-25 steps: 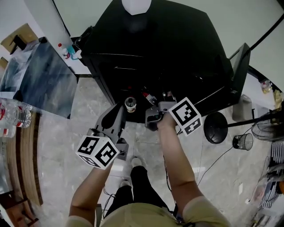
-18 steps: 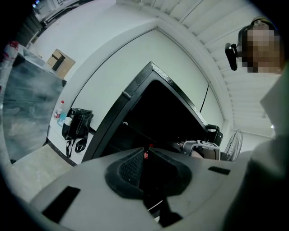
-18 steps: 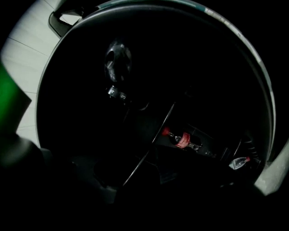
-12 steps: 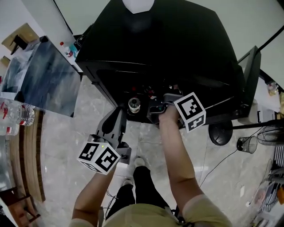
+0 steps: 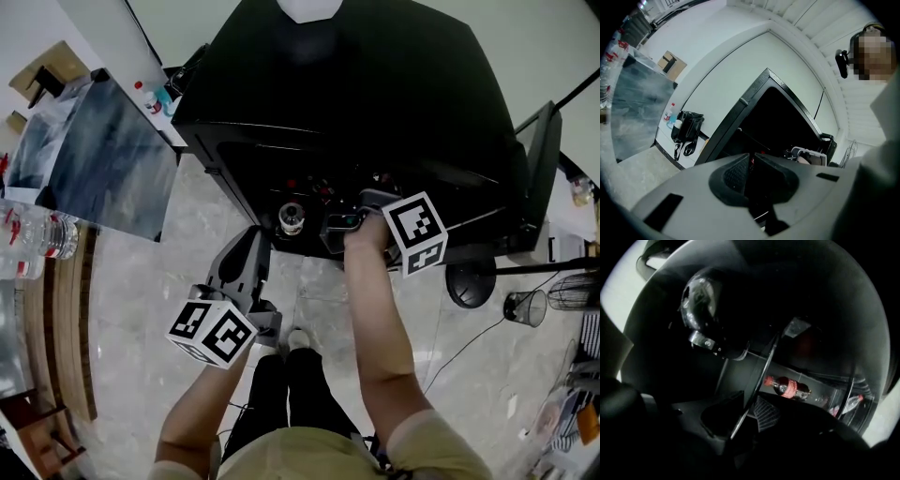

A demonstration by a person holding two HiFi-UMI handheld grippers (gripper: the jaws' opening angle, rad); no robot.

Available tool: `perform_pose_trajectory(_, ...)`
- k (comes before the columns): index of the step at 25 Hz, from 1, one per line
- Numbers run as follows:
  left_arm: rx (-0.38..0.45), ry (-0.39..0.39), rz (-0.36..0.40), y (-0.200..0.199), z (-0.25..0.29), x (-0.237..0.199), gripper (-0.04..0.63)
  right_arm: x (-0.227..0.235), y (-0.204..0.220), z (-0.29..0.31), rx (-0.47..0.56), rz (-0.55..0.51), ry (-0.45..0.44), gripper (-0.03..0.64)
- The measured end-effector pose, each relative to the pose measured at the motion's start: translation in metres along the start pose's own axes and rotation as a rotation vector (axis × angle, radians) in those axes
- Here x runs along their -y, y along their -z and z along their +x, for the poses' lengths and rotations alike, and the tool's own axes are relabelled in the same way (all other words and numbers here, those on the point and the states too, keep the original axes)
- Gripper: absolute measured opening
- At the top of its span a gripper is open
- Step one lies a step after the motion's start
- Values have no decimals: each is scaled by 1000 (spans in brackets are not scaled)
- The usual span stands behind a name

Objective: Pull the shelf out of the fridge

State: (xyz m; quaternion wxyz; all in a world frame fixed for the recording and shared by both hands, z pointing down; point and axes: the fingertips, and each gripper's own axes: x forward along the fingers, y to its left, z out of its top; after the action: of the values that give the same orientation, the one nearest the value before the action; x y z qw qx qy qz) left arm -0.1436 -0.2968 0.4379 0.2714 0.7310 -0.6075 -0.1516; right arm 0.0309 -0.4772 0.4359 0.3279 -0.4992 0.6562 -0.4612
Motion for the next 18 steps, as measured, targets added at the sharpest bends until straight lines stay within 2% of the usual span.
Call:
perform_pose_trajectory(4, -5, 18, -46, -2, 2, 3, 17, 2, 1, -1, -11, 46, 10, 69)
perform_pose_trajectory(8, -6, 36, -62, -6, 3, 4, 17, 2, 1, 0, -16, 58, 8, 66)
perform_pose_trajectory(18, -21, 83, -163, -10, 6, 8, 40, 1, 3, -17, -29, 71, 22, 61)
